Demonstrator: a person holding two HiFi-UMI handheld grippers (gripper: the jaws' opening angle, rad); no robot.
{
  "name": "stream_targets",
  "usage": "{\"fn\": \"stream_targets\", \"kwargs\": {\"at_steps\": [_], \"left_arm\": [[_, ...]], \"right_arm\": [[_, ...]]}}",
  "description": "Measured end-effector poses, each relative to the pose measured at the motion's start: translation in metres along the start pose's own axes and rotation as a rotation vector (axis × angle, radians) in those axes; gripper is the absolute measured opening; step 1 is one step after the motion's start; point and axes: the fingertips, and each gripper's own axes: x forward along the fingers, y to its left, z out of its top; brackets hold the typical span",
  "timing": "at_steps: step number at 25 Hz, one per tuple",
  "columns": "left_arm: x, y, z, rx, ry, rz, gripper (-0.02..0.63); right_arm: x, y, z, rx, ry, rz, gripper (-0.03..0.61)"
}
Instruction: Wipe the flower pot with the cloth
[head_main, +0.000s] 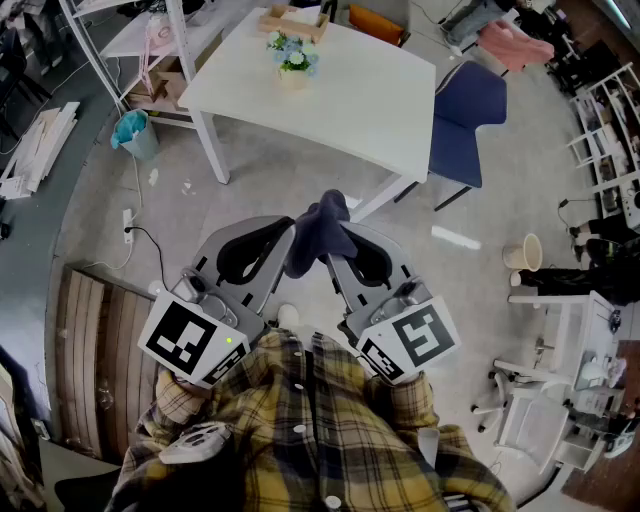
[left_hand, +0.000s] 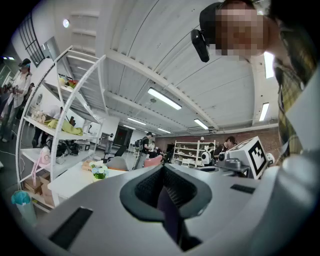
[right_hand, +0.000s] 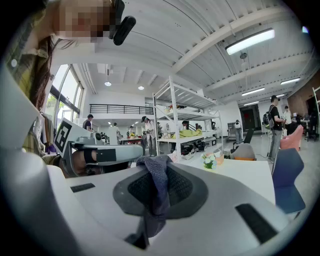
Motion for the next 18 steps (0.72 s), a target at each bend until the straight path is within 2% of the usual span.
{"fn": "stream_targets", "kwargs": {"at_steps": [12, 18], "left_arm": [[0.013, -0.014, -0.007, 0.012, 0.002, 0.019, 0.009], [0.016, -0.027, -0.005, 0.031, -0.021, 0.063, 0.009]], "right_arm": [[-0.018, -0.014, -0.008, 0.019, -0.011, 0.016, 0.015], [-0.035, -0.026, -0.008, 0.017, -0.033, 0.037, 0.015]]}}
